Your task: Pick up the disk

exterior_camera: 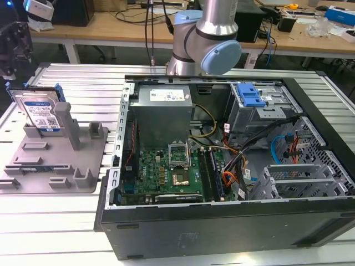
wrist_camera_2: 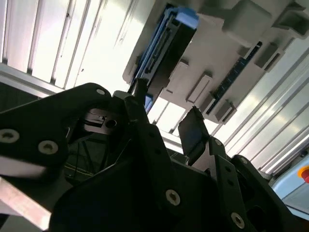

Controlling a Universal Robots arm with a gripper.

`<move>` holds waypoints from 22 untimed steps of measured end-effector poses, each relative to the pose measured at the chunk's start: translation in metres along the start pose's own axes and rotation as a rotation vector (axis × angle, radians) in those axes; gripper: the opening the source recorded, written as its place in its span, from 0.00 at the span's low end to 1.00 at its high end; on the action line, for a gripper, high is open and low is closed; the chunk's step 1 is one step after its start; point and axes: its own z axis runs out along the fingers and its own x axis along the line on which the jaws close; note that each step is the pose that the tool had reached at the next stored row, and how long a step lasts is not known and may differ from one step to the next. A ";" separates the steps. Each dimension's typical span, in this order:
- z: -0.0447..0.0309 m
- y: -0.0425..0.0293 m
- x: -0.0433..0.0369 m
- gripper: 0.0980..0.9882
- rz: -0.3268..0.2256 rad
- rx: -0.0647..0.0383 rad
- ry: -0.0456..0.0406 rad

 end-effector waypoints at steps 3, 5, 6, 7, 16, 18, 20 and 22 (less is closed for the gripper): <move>0.0022 0.0146 -0.0006 0.50 0.000 0.000 0.0000; 0.0039 0.0173 -0.0046 0.50 -0.013 0.000 0.0002; 0.0045 0.0173 -0.0058 0.50 -0.017 0.000 0.0003; 0.0045 0.0173 -0.0058 0.50 -0.017 0.000 0.0008; 0.0054 0.0171 -0.0074 0.50 -0.018 0.000 0.0027; 0.0071 0.0170 -0.0090 0.50 -0.019 0.001 0.0027; 0.0097 0.0169 -0.0101 0.50 -0.023 0.001 0.0029; 0.0135 0.0168 -0.0102 0.50 -0.029 0.001 0.0031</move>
